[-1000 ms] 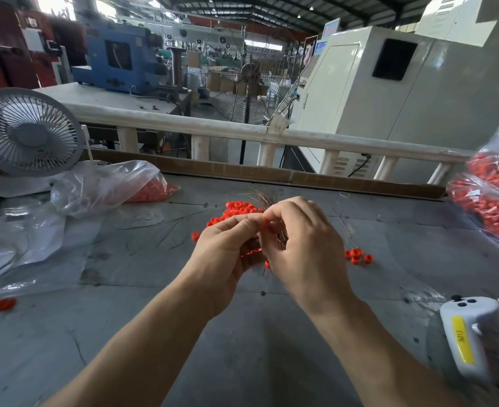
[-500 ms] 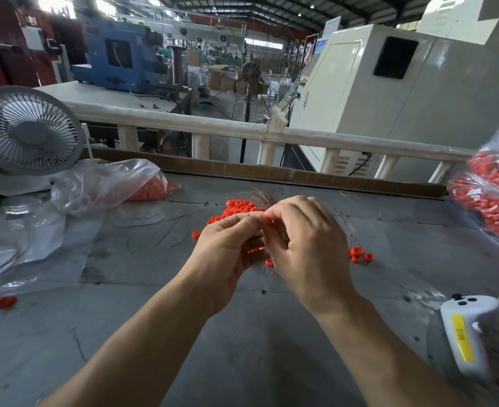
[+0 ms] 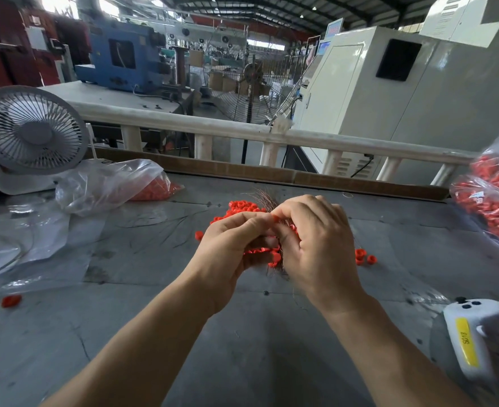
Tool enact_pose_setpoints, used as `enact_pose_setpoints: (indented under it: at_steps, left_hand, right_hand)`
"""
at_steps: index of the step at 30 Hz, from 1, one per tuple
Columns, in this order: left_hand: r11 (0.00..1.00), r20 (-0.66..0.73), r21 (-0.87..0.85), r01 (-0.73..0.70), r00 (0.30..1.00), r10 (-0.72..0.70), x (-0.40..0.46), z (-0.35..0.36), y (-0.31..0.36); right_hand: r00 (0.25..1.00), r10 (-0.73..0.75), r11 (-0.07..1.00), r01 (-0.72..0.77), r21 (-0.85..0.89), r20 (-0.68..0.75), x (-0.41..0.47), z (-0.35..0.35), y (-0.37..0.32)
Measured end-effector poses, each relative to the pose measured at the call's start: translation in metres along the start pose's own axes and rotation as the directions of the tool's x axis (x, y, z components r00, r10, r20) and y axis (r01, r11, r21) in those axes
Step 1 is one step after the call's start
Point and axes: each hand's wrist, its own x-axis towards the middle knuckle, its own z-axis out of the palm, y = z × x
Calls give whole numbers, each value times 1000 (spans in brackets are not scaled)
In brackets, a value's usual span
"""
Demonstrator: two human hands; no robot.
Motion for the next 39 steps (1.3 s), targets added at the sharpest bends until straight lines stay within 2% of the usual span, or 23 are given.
enact_pose_setpoints:
  at_steps: [9,17,22,26,32,39]
  left_hand:
    - [998,-29,-10,-58,998,58,0,1,-1]
    - [1000,63,-27,-15,998,16,0,0,1]
    - [998,23,-6,-67,998,67,0,-2,0]
    - [993,16,-8,-115,993,116,1,-1,-2]
    - [992,38,-9,-127,991,127,1,-4,1]
    - [986,-25,27,-162,986,162,0,-5,3]
  right_hand:
    - [1000,8,1000,-8,-18,11,1,-1,-4]
    - [996,0,1000,0,1,-85,1,-1,-4]
    - [1000,9,1000,-9,-9,-1,3,-2,-1]
    - [999,13,999,-15,40,48,-1,-3,-4]
    - [1000,-21,986,17,168,19,-2,-2,-2]
    - [1000,-5,972,-1,235,25,-2,0,4]
